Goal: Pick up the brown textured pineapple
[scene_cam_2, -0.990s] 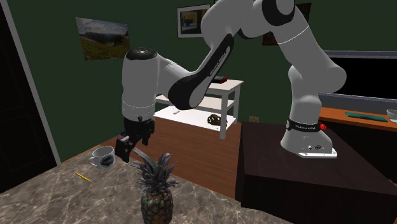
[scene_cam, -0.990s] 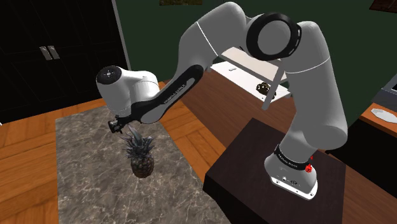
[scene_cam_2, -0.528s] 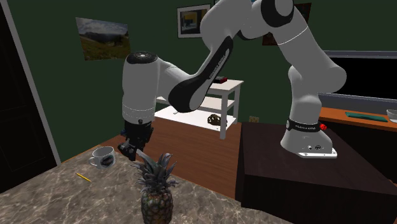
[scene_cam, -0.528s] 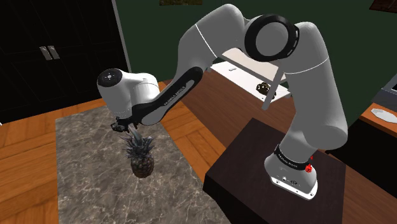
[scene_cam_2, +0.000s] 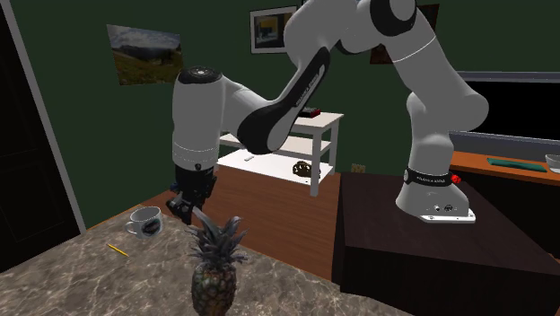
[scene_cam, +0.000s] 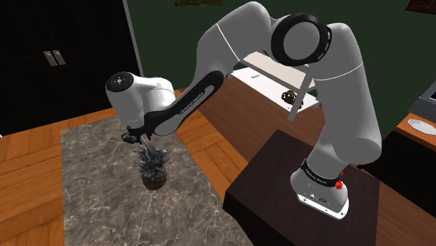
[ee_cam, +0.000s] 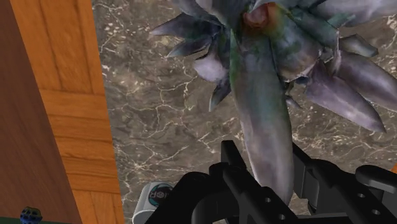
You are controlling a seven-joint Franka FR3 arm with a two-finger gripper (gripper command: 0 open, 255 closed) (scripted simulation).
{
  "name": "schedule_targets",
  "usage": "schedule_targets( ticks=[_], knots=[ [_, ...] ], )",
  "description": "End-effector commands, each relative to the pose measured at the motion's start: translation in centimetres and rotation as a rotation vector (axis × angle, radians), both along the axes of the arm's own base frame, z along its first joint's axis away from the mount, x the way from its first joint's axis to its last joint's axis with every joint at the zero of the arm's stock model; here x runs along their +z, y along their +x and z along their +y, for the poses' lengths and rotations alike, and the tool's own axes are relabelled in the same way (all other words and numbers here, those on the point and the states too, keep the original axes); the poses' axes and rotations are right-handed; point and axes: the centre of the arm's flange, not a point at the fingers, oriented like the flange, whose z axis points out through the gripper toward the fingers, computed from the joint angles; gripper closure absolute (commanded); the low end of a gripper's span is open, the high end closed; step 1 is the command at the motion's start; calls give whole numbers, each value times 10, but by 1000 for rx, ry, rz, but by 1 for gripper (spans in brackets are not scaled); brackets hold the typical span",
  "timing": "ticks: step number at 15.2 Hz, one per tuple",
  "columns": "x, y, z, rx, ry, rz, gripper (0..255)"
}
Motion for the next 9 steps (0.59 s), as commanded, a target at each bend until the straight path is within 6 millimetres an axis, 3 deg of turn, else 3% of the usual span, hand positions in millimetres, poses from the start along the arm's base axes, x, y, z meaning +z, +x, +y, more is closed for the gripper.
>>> schedule_targets(
  ticks=[1,9],
  knots=[
    [11,1,1,0,1,-3,255],
    [53,1,1,0,1,-3,255]
  ],
)
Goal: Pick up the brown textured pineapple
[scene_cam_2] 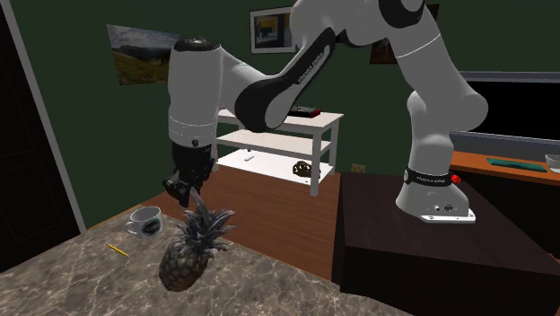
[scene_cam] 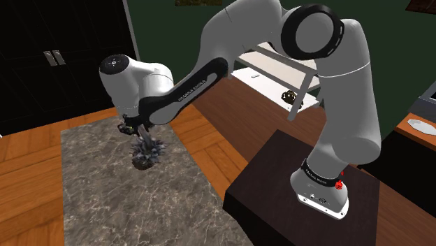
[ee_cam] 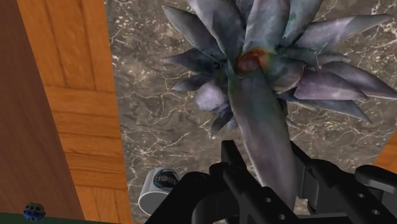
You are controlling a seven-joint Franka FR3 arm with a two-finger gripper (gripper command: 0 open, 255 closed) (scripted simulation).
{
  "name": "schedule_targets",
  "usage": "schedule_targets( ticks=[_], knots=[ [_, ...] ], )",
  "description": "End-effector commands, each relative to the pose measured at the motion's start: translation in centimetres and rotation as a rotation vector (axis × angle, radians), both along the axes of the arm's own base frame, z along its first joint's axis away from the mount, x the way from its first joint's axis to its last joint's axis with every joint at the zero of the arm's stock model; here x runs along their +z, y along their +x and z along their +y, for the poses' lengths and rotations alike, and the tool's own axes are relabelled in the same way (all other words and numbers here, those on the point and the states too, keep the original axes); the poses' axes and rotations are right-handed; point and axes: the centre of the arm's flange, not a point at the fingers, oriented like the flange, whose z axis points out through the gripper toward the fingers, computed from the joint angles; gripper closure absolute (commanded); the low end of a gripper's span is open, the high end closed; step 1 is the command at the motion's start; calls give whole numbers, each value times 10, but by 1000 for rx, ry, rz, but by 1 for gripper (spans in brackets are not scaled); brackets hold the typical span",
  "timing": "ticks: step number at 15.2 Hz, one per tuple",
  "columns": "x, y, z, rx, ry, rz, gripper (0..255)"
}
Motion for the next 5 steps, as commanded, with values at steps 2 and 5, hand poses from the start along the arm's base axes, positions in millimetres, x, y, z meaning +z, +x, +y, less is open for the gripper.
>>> schedule_targets(
  ticks=[2,5],
  knots=[
    [18,1,2,0,2,-2,255],
    [24,1,2,0,2,-2,255]
  ],
)
